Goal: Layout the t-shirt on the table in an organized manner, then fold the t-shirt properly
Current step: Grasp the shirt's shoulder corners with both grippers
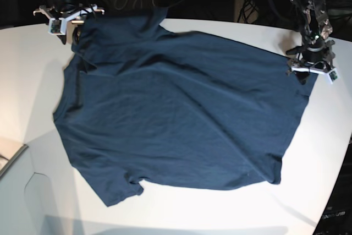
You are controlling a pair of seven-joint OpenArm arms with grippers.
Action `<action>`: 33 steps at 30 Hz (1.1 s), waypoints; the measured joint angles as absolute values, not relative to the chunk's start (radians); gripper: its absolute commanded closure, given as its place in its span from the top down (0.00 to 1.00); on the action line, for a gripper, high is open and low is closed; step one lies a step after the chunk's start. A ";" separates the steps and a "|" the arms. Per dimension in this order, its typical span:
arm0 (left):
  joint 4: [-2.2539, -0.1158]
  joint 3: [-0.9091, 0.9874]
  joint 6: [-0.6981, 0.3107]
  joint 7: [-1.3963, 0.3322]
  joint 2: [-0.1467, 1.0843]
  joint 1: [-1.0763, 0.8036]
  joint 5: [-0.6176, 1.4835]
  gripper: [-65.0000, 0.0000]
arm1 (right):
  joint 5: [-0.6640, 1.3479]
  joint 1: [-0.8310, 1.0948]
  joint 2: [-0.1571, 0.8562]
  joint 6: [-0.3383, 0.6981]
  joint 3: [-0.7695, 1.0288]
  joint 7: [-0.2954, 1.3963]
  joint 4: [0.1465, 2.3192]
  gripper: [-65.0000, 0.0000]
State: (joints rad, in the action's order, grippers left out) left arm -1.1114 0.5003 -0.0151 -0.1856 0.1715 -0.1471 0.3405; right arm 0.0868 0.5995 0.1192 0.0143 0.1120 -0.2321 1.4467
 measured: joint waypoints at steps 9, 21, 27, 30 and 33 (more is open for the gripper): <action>-1.109 0.503 -0.003 -0.187 0.172 -0.152 0.343 0.04 | 0.087 0.672 0.086 0.014 0.111 -0.228 1.566 0.34; -1.112 0.503 -0.004 -0.194 0.171 -0.152 0.353 0.00 | 0.086 0.679 -0.003 0.014 0.106 -0.126 1.539 0.46; -1.111 0.503 -0.004 -0.194 0.171 -0.152 0.353 0.00 | 0.086 0.679 -0.011 0.014 0.106 -0.076 1.539 0.51; -1.111 0.503 -0.004 -0.194 0.171 -0.152 0.353 0.00 | 0.086 0.677 -0.011 0.014 0.106 -0.046 1.533 0.54; -1.111 0.503 -0.004 -0.194 0.171 -0.152 0.353 0.00 | 0.086 0.663 -0.011 0.014 0.106 -0.042 1.508 0.55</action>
